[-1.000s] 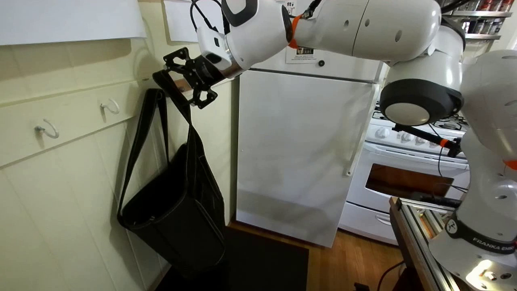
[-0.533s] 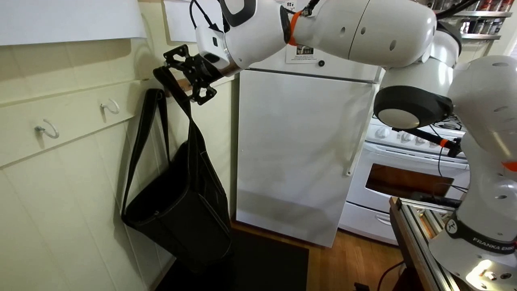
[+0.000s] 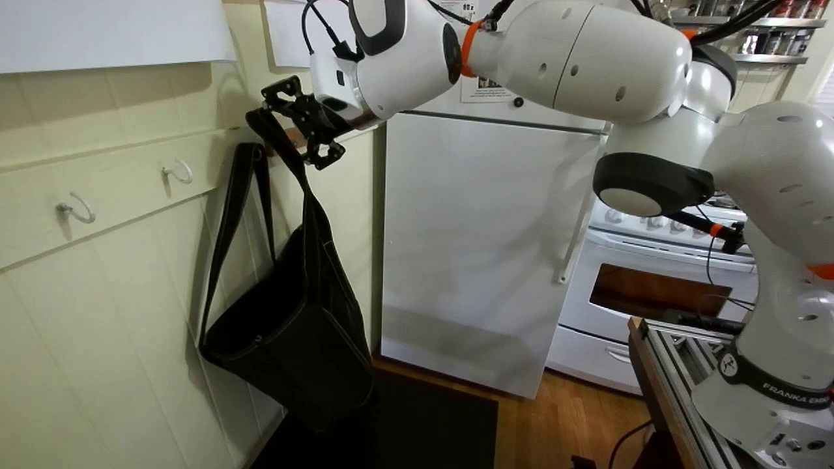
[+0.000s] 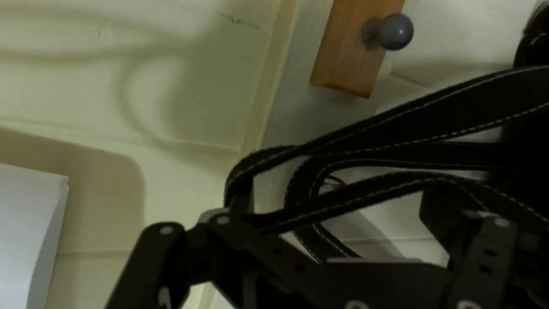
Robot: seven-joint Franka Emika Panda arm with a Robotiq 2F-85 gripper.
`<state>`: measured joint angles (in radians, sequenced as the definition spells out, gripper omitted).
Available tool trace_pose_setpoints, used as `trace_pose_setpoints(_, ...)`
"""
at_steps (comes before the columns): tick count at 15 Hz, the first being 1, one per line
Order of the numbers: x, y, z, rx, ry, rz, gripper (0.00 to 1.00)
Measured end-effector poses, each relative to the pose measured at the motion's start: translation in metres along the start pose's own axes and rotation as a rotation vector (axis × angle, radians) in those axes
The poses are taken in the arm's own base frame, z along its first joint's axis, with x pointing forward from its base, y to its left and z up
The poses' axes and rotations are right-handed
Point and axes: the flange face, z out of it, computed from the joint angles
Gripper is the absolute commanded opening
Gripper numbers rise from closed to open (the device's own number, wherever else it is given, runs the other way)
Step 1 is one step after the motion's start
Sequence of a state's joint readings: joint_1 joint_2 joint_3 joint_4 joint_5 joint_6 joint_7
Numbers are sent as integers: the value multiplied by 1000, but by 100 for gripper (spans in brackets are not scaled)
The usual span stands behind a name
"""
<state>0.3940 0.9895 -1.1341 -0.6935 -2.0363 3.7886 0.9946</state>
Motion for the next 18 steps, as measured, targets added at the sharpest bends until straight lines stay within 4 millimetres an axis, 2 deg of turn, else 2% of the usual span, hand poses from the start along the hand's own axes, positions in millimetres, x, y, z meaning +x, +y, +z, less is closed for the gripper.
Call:
trace_pose_setpoints(5, 12, 0, 10, -34, 2, -21, 100)
trace_pose_setpoints(11, 12, 3, 11, -48, -5, -26, 100)
trace_pose_setpoints(18, 2, 4, -10, 34, 18, 93, 100)
